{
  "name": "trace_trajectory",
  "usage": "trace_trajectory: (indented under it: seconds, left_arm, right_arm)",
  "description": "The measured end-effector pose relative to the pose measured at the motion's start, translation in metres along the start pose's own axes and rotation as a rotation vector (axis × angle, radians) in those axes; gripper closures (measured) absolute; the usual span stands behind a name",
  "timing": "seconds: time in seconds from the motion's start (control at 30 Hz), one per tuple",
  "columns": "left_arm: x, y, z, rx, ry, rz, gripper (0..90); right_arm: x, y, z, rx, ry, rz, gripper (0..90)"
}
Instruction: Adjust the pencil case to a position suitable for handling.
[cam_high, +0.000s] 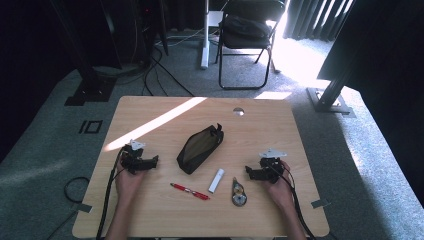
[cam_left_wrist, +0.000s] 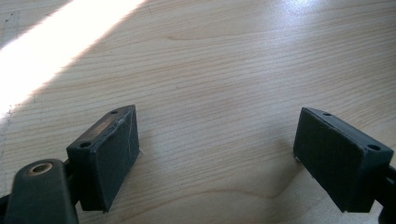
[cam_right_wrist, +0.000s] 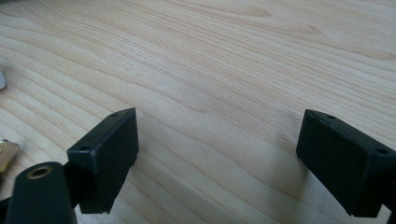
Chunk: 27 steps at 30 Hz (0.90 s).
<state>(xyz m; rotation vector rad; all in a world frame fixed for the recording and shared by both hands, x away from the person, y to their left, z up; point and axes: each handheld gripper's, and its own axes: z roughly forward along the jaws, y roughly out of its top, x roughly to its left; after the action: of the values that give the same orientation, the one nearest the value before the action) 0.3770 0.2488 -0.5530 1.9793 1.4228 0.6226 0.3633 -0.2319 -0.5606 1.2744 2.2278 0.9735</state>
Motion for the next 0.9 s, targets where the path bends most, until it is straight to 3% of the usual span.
trace_trajectory:
  seconds: [0.13,0.5,0.73,0.9]
  left_arm:
    - [0.0,0.0,-0.001,-0.007,-0.009,0.011,15.3]
    - [-0.008,0.003,-0.01,0.033,-0.01,0.04,38.4]
    - [-0.012,0.015,-0.034,-0.065,-0.097,0.021,38.9]
    - [-0.022,0.022,-0.046,-0.108,-0.14,0.033,39.7]
  right_arm:
    - [0.0,-0.001,-0.001,-0.001,-0.004,0.002,13.1]
    - [0.0,-0.001,-0.001,-0.001,-0.004,0.003,13.1]
    - [0.0,-0.001,-0.001,-0.001,-0.004,0.002,13.1]
    - [0.0,-0.001,-0.001,-0.001,-0.004,0.003,13.1]
